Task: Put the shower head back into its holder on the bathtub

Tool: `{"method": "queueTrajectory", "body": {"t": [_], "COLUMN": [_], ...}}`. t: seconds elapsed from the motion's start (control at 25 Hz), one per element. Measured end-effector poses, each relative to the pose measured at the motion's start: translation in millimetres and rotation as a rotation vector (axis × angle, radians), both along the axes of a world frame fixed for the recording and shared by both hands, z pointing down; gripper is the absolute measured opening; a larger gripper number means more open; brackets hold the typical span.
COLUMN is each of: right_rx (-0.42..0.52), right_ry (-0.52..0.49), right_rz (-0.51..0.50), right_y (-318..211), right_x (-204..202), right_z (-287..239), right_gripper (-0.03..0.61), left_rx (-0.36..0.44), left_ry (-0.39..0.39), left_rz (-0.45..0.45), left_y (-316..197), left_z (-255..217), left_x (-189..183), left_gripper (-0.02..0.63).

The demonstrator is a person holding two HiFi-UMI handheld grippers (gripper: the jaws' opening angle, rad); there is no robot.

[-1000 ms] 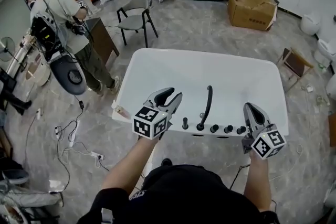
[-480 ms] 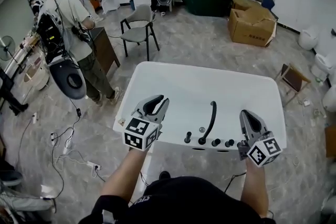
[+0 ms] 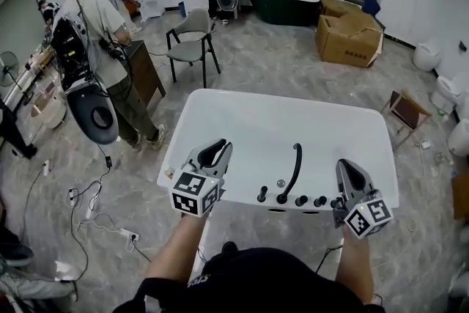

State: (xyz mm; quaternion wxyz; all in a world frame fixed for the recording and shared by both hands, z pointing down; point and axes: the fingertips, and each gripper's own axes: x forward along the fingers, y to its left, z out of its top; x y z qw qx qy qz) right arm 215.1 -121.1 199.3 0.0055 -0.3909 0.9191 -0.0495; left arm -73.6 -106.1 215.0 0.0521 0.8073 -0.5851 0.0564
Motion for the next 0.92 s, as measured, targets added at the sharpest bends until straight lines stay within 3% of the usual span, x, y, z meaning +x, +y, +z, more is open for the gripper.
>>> {"method": "queueTrajectory", "body": {"t": [0.52, 0.76, 0.92], "right_rx": [0.004, 0.092, 0.136], "right_ry": [-0.007, 0.114, 0.039], "right_rz": [-0.011, -0.064, -0.052], "right_y": [5, -12, -25], "right_x": [2, -6, -3], "right_z": [-7, -20, -46], "right_gripper": [0.011, 0.011, 0.011], "left_rx": [0.0, 0.033, 0.044], "left_ry": [0.012, -0.02, -0.003], "left_rz": [-0.013, -0.008, -0.021], "left_y": [-1, -31, -48], "left_z": [-7, -21, -35], "left_x": [5, 16, 19], "left_gripper": [0.058, 0.054, 0.054]}}
